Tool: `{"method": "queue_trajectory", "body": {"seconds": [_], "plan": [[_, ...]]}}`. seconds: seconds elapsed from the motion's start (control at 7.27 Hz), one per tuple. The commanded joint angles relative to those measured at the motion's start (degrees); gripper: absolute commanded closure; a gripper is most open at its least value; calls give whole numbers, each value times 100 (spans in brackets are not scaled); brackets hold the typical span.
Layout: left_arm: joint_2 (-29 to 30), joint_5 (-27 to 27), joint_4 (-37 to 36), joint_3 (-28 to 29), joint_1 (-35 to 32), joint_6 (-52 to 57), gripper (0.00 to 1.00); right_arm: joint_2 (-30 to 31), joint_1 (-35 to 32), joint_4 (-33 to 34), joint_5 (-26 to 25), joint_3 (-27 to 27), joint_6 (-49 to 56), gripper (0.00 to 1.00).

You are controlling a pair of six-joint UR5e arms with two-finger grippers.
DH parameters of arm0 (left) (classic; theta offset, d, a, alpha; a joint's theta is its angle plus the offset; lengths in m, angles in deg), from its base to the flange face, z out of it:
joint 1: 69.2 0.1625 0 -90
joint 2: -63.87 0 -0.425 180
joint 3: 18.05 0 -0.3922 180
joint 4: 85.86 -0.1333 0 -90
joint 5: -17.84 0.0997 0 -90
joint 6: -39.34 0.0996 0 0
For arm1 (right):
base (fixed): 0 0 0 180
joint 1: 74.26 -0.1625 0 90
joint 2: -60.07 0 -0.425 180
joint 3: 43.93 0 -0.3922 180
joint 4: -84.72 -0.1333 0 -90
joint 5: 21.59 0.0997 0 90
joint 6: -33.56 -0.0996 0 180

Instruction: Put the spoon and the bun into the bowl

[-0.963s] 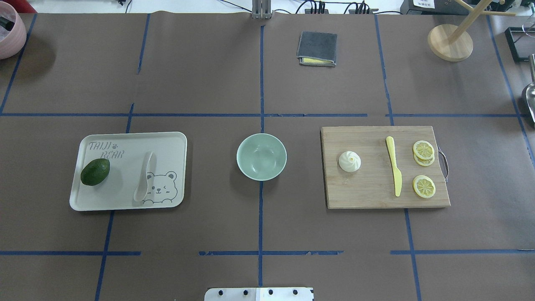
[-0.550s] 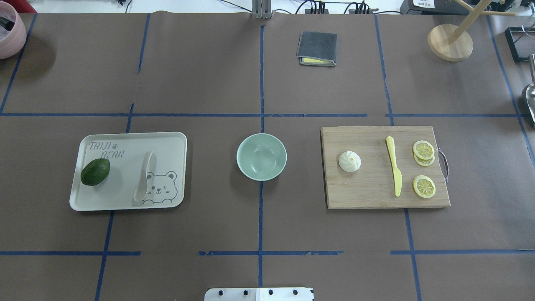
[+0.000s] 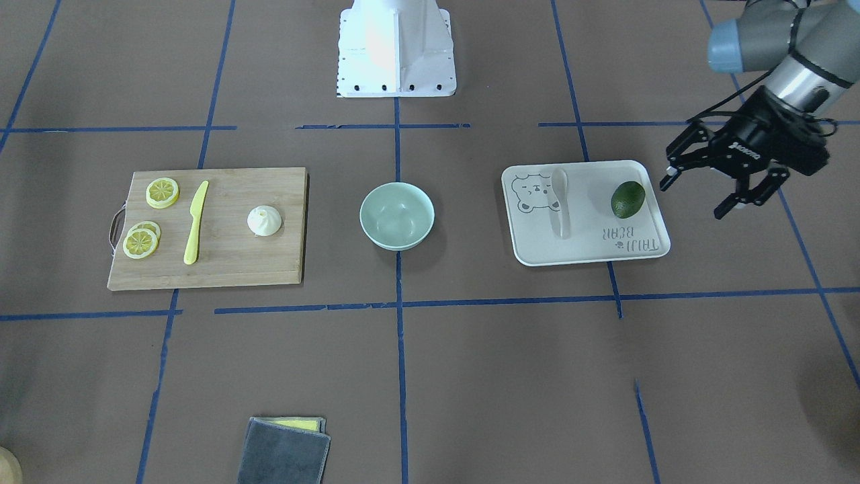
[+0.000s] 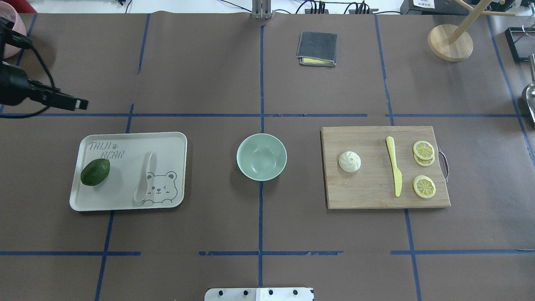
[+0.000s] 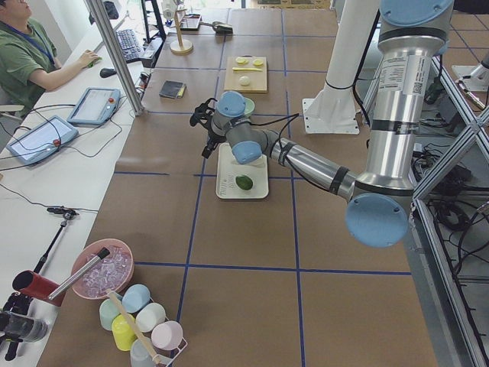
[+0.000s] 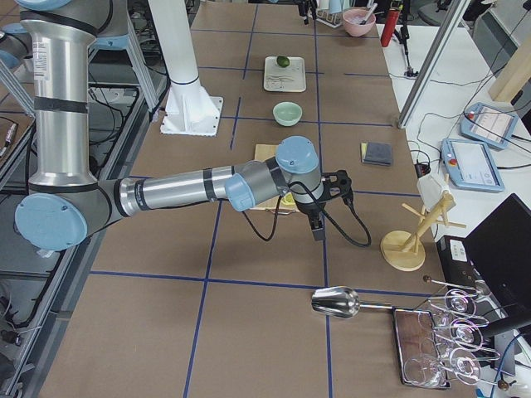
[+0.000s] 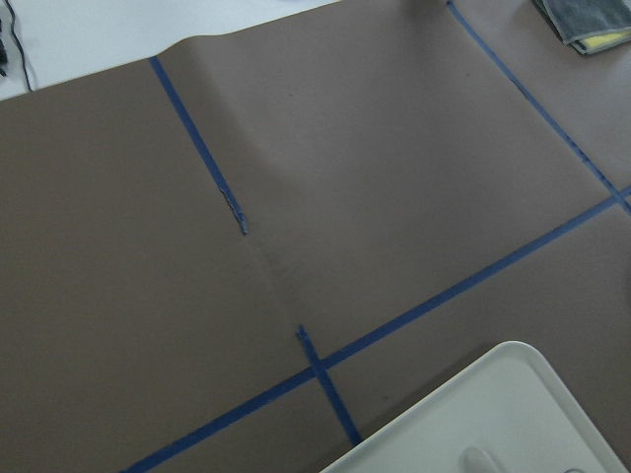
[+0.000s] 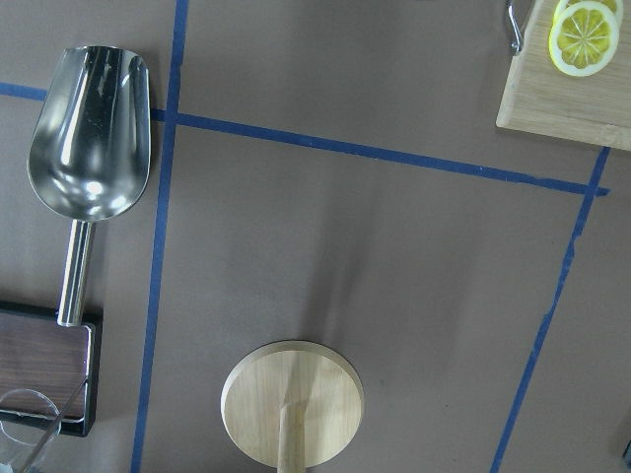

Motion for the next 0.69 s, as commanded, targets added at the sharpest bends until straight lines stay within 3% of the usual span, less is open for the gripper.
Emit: {"method": "queue_trajectory", "body": {"seconds": [0.0,0.14,0.55], "plan": [[124,1822,-949,-24,1259,-962,0,14,3,-16,-13,-65,13,0],[264,1865,-1129,11,1324,-1139,0,14,3,-16,-22,-65,5,0],[528,2163,-1087,326,2246,-2711,24,14,3,-16,-39,-83,-4,0]]}}
